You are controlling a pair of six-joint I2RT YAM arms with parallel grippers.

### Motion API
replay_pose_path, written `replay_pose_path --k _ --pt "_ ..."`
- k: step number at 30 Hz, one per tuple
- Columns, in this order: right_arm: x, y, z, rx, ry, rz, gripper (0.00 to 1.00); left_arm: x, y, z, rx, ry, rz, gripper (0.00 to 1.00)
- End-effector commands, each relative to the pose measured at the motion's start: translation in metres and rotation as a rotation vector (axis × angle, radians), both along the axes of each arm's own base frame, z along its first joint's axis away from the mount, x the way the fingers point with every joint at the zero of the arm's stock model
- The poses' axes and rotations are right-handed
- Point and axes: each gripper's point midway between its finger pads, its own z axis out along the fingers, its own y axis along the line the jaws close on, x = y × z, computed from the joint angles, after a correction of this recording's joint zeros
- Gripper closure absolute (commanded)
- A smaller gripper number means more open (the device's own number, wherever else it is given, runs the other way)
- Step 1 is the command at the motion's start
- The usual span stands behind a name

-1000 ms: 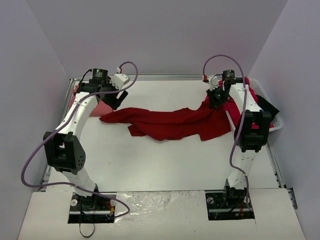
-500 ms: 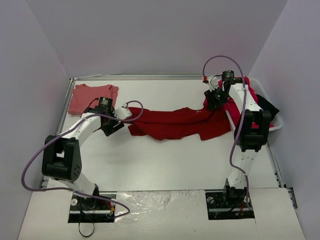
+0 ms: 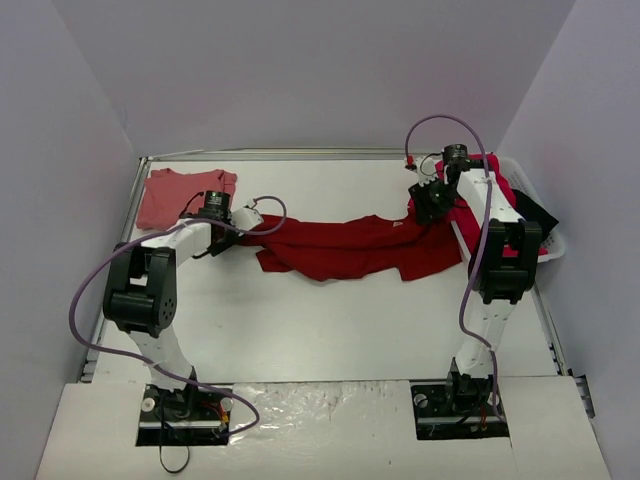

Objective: Fold and stack the t-shirts
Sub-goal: Flatten out the tshirt

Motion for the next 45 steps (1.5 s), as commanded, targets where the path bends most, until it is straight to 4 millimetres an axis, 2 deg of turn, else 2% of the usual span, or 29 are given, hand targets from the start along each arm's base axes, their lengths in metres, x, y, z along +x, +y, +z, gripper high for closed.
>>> replay_pose_path --k 1,2,5,8,12,13,15,16,18,20,21,23,25,27,28,30,31,32,34,35,39,42,45 --pt "-0.007 0.000 0.012 -0.012 -0.003 -0.008 0.65 0.018 0.001 0.015 0.001 -0.059 0.006 0.62" --pt "-0.007 0.000 0.011 -0.011 -0.002 -0.007 0.66 0.019 0.003 0.012 0.008 -0.057 0.012 0.70" --pt "-0.008 0.001 0.009 -0.007 0.004 -0.009 0.67 0.020 0.008 0.010 0.023 -0.060 0.030 0.81" --pt "-0.011 0.001 0.011 -0.007 0.005 -0.007 0.67 0.019 0.012 0.011 0.034 -0.063 0.044 0.97" --pt "-0.014 0.002 0.029 -0.002 -0.034 -0.004 0.65 0.014 0.012 0.022 0.015 -0.064 0.049 0.98" --pt "-0.016 0.014 0.041 0.007 -0.059 0.024 0.65 0.012 0.011 0.034 -0.003 -0.072 0.060 0.98" --pt "-0.019 0.017 0.056 0.015 -0.087 0.034 0.63 0.010 0.005 0.053 -0.056 -0.089 0.058 0.98" --pt "-0.022 0.019 0.069 0.020 -0.113 0.042 0.55 0.008 0.004 0.073 -0.085 -0.111 0.074 0.98" --pt "-0.024 0.023 0.084 0.035 -0.149 0.061 0.40 0.006 -0.002 0.095 -0.130 -0.137 0.067 0.98" --pt "-0.026 0.025 0.104 0.039 -0.201 0.070 0.30 -0.001 -0.004 0.123 -0.159 -0.174 0.073 0.98" --pt "-0.026 0.026 0.109 0.040 -0.214 0.074 0.19 -0.003 -0.006 0.134 -0.174 -0.192 0.072 0.98" --pt "-0.025 0.027 0.126 0.046 -0.260 0.077 0.13 -0.010 -0.007 0.152 -0.196 -0.225 0.074 0.98" --pt "-0.025 0.028 0.136 0.053 -0.280 0.061 0.08 -0.017 -0.006 0.157 -0.204 -0.232 0.082 0.98" --pt "-0.029 0.023 0.134 0.032 -0.271 0.031 0.08 -0.023 -0.005 0.147 -0.197 -0.198 0.086 0.97" --pt "-0.037 0.021 0.134 0.019 -0.260 0.042 0.09 -0.025 -0.005 0.142 -0.193 -0.187 0.088 0.98" --pt "-0.059 0.015 0.116 -0.017 -0.187 0.062 0.10 -0.030 0.000 0.126 -0.173 -0.175 0.101 0.98" --pt "-0.069 0.013 0.118 -0.036 -0.191 0.089 0.10 -0.033 0.002 0.121 -0.163 -0.169 0.099 0.98" --pt "-0.084 0.011 0.104 -0.048 -0.147 0.104 0.11 -0.034 0.003 0.117 -0.157 -0.164 0.104 0.98" --pt "-0.106 0.003 0.100 -0.091 -0.122 0.128 0.11 -0.038 0.004 0.111 -0.157 -0.152 0.110 0.98" --pt "-0.120 -0.001 0.087 -0.111 -0.083 0.153 0.11 -0.039 0.004 0.111 -0.159 -0.150 0.113 0.98" --pt "-0.157 -0.008 0.065 -0.149 0.019 0.198 0.12 -0.036 0.001 0.119 -0.185 -0.167 0.123 0.98" --pt "-0.169 -0.013 0.048 -0.169 0.073 0.206 0.13 -0.033 -0.002 0.124 -0.201 -0.176 0.124 0.98" --pt "-0.171 -0.017 0.034 -0.180 0.102 0.200 0.14 -0.031 -0.004 0.122 -0.213 -0.176 0.132 0.98"
